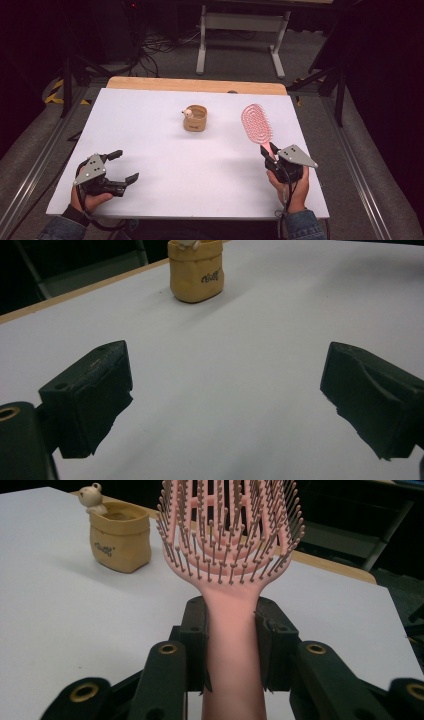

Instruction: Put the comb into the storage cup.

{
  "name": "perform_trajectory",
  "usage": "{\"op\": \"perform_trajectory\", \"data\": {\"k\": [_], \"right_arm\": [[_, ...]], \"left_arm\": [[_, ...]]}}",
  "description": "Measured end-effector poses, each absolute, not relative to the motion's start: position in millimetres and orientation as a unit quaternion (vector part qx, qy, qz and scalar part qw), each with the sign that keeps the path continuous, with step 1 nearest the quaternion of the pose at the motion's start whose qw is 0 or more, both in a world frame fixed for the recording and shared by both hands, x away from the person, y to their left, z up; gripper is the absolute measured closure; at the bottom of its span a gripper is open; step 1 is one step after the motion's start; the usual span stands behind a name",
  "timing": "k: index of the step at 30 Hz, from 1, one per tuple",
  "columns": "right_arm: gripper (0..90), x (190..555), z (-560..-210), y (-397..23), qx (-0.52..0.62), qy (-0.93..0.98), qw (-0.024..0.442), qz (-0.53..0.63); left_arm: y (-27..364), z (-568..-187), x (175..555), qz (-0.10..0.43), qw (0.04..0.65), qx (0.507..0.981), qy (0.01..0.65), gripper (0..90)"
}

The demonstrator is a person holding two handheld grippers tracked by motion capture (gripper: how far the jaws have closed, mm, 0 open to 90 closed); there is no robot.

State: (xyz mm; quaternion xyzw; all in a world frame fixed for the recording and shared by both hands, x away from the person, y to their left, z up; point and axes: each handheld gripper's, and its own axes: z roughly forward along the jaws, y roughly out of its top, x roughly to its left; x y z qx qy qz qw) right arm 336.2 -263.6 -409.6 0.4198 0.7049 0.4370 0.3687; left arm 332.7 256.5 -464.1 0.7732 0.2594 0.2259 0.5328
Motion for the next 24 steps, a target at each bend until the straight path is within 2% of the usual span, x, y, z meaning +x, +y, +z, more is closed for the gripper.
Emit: {"op": "perform_trajectory", "data": {"k": [10, 14, 22, 23, 24], "right_arm": [[69.4, 327.7, -408.9, -241.3, 0.377, 0.709, 0.374, 0.464], [69.4, 326.1, -410.0, -231.3, 0.366, 0.712, 0.373, 0.470], [69.4, 321.7, -414.3, -208.0, 0.337, 0.721, 0.373, 0.477], [69.4, 320.9, -416.3, -202.0, 0.330, 0.724, 0.373, 0.477], [69.4, 320.3, -417.3, -199.3, 0.325, 0.726, 0.375, 0.477]], "left_arm": [[243.5, -456.7, 345.8, 0.209, 0.520, 0.778, 0.283, 6.0], [231.0, -452.1, 354.4, 0.197, 0.503, 0.786, 0.300, 8.8], [187.0, -433.3, 366.3, 0.159, 0.538, 0.786, 0.261, 8.6], [172.2, -428.1, 369.3, 0.129, 0.559, 0.780, 0.248, 8.6], [168.0, -426.6, 370.2, 0.123, 0.564, 0.780, 0.243, 8.6]]}}
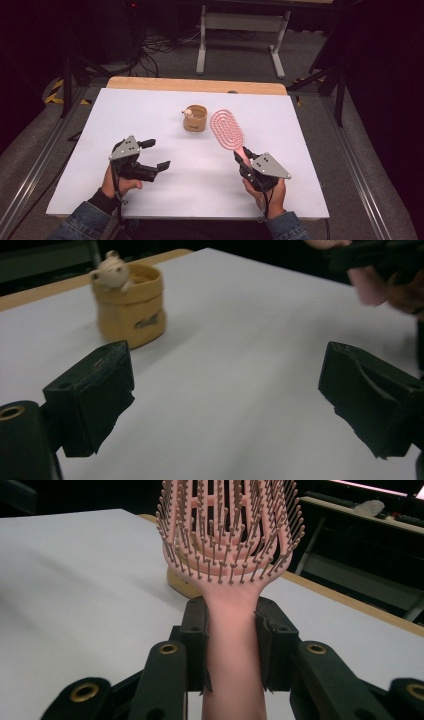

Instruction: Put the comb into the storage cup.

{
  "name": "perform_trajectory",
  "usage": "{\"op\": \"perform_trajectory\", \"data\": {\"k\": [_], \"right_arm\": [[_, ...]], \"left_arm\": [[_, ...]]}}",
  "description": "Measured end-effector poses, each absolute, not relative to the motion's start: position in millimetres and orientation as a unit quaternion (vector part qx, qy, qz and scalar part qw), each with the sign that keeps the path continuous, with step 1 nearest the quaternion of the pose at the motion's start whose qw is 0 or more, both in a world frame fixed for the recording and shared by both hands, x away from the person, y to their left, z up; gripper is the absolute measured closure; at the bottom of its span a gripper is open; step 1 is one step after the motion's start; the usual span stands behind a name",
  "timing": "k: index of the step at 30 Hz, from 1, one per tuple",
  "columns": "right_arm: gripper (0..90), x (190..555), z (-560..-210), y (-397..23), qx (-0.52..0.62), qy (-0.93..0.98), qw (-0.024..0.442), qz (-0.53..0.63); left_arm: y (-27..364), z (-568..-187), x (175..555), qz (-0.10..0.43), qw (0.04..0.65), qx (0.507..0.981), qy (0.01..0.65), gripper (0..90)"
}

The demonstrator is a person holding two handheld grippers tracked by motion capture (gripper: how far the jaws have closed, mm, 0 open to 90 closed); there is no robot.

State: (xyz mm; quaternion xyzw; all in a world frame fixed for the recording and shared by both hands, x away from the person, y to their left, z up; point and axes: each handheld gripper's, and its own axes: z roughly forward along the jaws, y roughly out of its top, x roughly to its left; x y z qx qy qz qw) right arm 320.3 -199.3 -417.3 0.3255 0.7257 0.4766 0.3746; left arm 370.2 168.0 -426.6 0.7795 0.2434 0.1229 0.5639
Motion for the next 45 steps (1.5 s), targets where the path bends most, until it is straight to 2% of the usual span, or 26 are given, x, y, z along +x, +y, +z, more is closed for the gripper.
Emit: {"op": "perform_trajectory", "data": {"k": [4, 8, 12, 17, 20, 22, 24, 25, 28, 33, 34, 39, 45], "right_arm": [[69.4, 318.5, -420.8, -189.6, 0.311, 0.734, 0.373, 0.475], [69.4, 316.4, -424.3, -178.9, 0.297, 0.741, 0.374, 0.473], [69.4, 314.1, -428.6, -168.5, 0.282, 0.748, 0.373, 0.470], [69.4, 311.1, -434.6, -155.2, 0.264, 0.759, 0.372, 0.465], [69.5, 310.1, -436.4, -150.7, 0.258, 0.762, 0.374, 0.463], [69.5, 310.2, -436.9, -149.9, 0.257, 0.762, 0.373, 0.462], [69.6, 310.2, -438.2, -148.6, 0.257, 0.762, 0.373, 0.463], [69.6, 310.2, -438.9, -148.0, 0.257, 0.762, 0.374, 0.462], [69.6, 309.3, -439.4, -145.7, 0.254, 0.761, 0.382, 0.459], [69.7, 310.8, -440.4, -144.3, 0.266, 0.760, 0.371, 0.463], [69.7, 311.6, -441.1, -144.9, 0.270, 0.759, 0.373, 0.461], [69.7, 311.4, -441.8, -145.5, 0.271, 0.756, 0.382, 0.456], [69.5, 311.3, -444.3, -145.3, 0.263, 0.758, 0.382, 0.458]], "left_arm": [[146.6, -421.5, 374.2, 0.076, 0.587, 0.773, 0.226, 9.5], [127.8, -419.8, 377.7, 0.052, 0.597, 0.771, 0.216, 10.7], [110.3, -417.7, 380.1, 0.053, 0.593, 0.774, 0.217, 12.2], [95.8, -419.5, 382.7, 0.025, 0.605, 0.764, 0.222, 15.9], [91.0, -419.5, 383.4, 0.022, 0.606, 0.763, 0.226, 19.7], [89.6, -419.9, 383.8, 0.012, 0.609, 0.761, 0.224, 28.5], [87.9, -419.3, 384.0, 0.015, 0.611, 0.758, 0.226, 30.3], [88.1, -418.5, 384.2, 0.014, 0.619, 0.752, 0.226, 37.0], [86.9, -416.7, 384.2, 0.013, 0.624, 0.747, 0.231, 39.0], [84.9, -414.3, 383.0, 0.010, 0.636, 0.740, 0.217, 47.7], [83.7, -412.1, 381.3, 0.006, 0.643, 0.736, 0.211, 54.2], [80.7, -406.7, 378.9, 0.009, 0.644, 0.741, 0.191, 59.9], [78.7, -403.9, 371.5, 0.027, 0.644, 0.745, 0.172, 62.7]]}}
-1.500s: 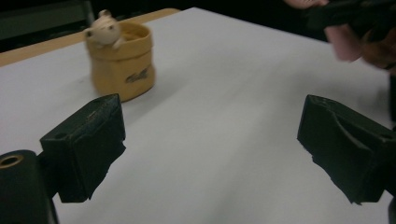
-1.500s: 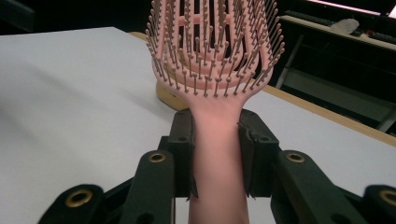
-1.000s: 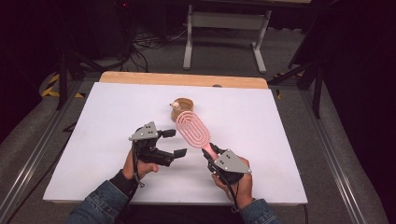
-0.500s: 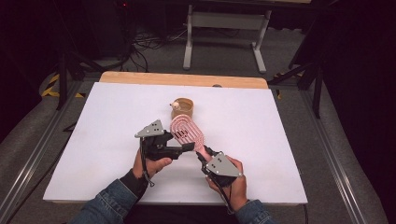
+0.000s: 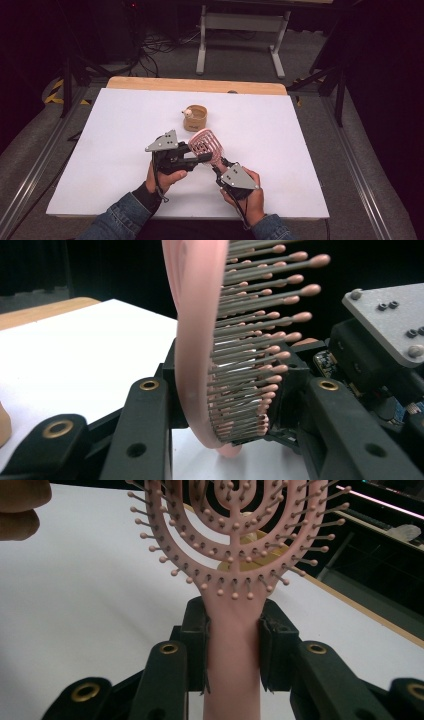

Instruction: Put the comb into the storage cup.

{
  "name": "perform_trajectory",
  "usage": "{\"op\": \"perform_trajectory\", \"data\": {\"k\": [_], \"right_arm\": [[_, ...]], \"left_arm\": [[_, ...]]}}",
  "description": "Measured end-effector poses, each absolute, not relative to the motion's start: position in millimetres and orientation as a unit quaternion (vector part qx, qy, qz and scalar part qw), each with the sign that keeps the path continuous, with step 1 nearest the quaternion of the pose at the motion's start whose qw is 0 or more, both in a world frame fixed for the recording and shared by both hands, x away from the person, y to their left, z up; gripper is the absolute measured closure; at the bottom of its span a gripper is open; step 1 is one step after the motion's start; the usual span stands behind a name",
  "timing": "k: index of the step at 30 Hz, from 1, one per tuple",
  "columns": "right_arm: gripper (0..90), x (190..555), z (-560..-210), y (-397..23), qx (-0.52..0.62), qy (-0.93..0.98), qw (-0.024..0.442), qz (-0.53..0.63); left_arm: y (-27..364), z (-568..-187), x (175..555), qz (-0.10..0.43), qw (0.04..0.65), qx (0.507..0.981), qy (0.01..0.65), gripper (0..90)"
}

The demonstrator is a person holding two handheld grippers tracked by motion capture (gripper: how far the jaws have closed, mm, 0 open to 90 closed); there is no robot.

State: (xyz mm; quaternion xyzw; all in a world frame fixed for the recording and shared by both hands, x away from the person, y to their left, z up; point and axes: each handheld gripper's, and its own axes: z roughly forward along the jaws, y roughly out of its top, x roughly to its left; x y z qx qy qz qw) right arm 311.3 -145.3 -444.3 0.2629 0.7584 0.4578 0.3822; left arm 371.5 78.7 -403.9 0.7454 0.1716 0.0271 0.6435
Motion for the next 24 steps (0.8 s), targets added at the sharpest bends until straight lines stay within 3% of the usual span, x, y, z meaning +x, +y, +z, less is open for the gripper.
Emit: {"op": "perform_trajectory", "data": {"k": [7, 11, 14, 24], "right_arm": [[68.7, 310.6, -445.7, -146.7, 0.252, 0.759, 0.373, 0.471], [60.8, 310.8, -445.8, -149.4, 0.245, 0.763, 0.358, 0.479], [47.7, 311.5, -446.0, -155.7, 0.244, 0.765, 0.349, 0.483], [32.0, 313.9, -440.1, -169.5, 0.251, 0.757, 0.358, 0.485]], "left_arm": [[80.1, -402.0, 367.3, 0.041, 0.644, 0.746, 0.164, 63.6], [88.4, -400.4, 369.0, 0.065, 0.638, 0.751, 0.156, 63.6], [98.8, -402.8, 374.0, 0.068, 0.638, 0.749, 0.165, 63.6], [107.3, -406.2, 377.7, 0.092, 0.641, 0.742, 0.173, 63.7]]}}
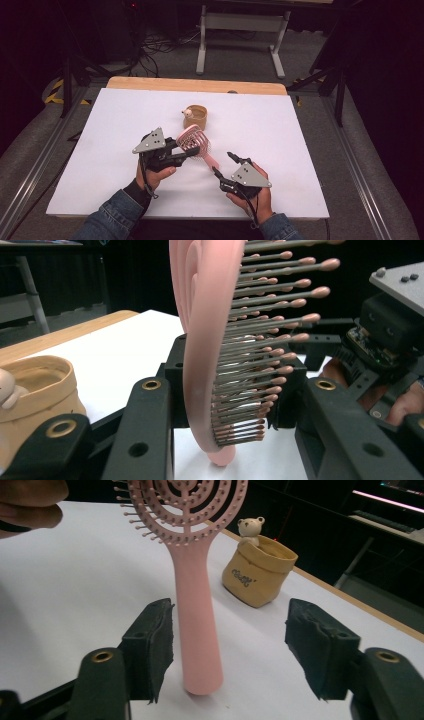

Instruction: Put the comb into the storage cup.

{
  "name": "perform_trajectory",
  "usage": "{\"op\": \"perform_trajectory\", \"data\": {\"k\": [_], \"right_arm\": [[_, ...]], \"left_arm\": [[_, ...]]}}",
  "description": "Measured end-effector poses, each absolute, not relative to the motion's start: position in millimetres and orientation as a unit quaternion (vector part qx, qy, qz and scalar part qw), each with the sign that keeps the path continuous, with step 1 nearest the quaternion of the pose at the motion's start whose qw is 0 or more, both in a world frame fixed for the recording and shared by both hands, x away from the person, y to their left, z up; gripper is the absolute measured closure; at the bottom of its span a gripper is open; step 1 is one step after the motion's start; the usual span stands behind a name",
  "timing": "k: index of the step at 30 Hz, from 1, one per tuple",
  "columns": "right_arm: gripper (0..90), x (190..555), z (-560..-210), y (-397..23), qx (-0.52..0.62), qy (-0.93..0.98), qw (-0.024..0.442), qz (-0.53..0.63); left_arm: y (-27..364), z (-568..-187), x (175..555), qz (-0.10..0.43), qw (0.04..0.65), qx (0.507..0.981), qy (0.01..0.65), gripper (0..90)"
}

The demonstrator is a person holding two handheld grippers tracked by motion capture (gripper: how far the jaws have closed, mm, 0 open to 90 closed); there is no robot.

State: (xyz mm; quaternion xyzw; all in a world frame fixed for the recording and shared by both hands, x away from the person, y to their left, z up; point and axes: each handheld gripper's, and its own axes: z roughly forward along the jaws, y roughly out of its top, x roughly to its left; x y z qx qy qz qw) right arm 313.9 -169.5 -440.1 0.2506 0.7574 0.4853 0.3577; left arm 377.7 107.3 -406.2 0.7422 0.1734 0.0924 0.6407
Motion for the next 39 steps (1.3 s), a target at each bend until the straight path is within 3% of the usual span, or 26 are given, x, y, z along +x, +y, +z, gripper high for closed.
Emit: {"op": "perform_trajectory", "data": {"k": [14, 39], "right_arm": [[16.8, 316.0, -433.6, -202.0, 0.266, 0.733, 0.364, 0.510], [6.4, 314.8, -437.5, -234.4, 0.299, 0.722, 0.383, 0.492]], "left_arm": [[123.6, -396.4, 378.4, 0.126, 0.639, 0.737, 0.180, 63.7], [152.7, -382.9, 382.9, 0.161, 0.645, 0.719, 0.204, 63.6]]}}
